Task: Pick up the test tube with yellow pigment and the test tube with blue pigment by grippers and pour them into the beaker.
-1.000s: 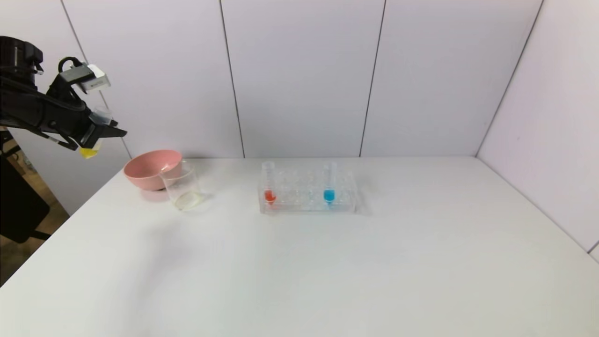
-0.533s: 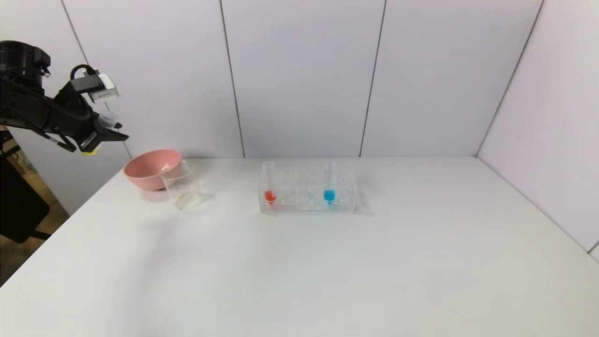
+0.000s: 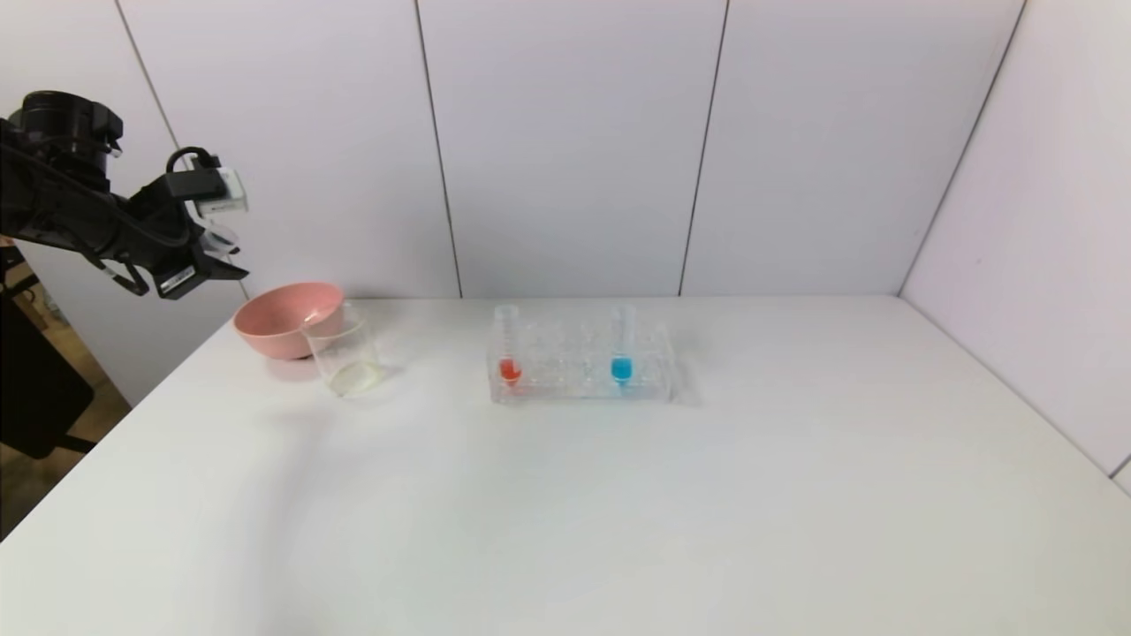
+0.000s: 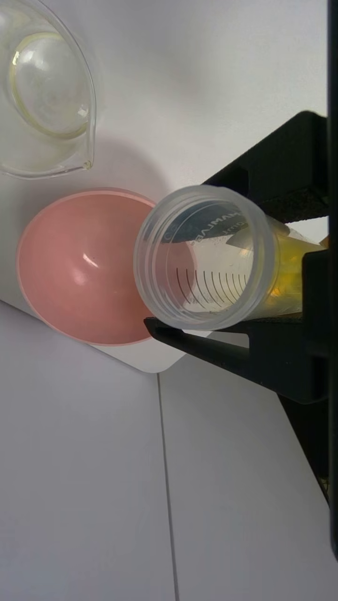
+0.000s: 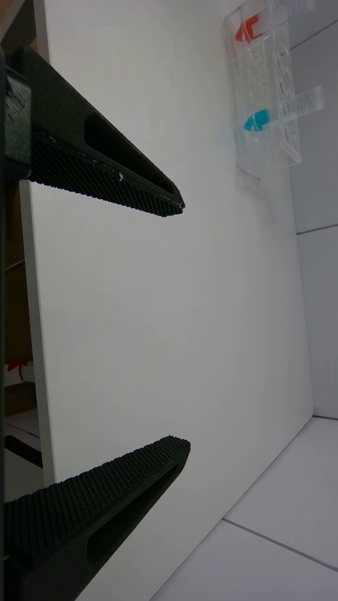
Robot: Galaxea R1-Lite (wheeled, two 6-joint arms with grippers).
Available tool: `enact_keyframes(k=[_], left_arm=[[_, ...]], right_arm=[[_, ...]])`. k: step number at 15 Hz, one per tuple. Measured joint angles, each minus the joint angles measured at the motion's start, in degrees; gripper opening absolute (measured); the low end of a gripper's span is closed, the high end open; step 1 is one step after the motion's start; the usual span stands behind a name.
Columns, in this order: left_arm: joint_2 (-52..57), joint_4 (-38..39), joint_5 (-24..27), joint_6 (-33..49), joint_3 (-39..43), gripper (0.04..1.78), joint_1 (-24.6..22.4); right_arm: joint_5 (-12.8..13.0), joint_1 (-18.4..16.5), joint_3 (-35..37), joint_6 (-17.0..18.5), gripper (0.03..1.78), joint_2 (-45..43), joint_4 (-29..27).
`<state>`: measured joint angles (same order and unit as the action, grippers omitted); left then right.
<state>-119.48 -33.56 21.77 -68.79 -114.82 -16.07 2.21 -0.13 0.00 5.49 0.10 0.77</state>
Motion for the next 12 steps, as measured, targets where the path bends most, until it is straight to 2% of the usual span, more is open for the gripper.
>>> enact_keyframes(k=[8,12], left_arm=[[-0.41,-4.56,-3.80,-1.02,-0.39,0.55,1.93],[-0.87,-5.38,-8.96,-1.05,-0.83,0.55,3.39]], right_arm=[[0.00,0.00,0.00,0.00,1.71,0.00,-0.02],[0.00,-0.02,0.00,0.02,1.71,0.00,-0.02]])
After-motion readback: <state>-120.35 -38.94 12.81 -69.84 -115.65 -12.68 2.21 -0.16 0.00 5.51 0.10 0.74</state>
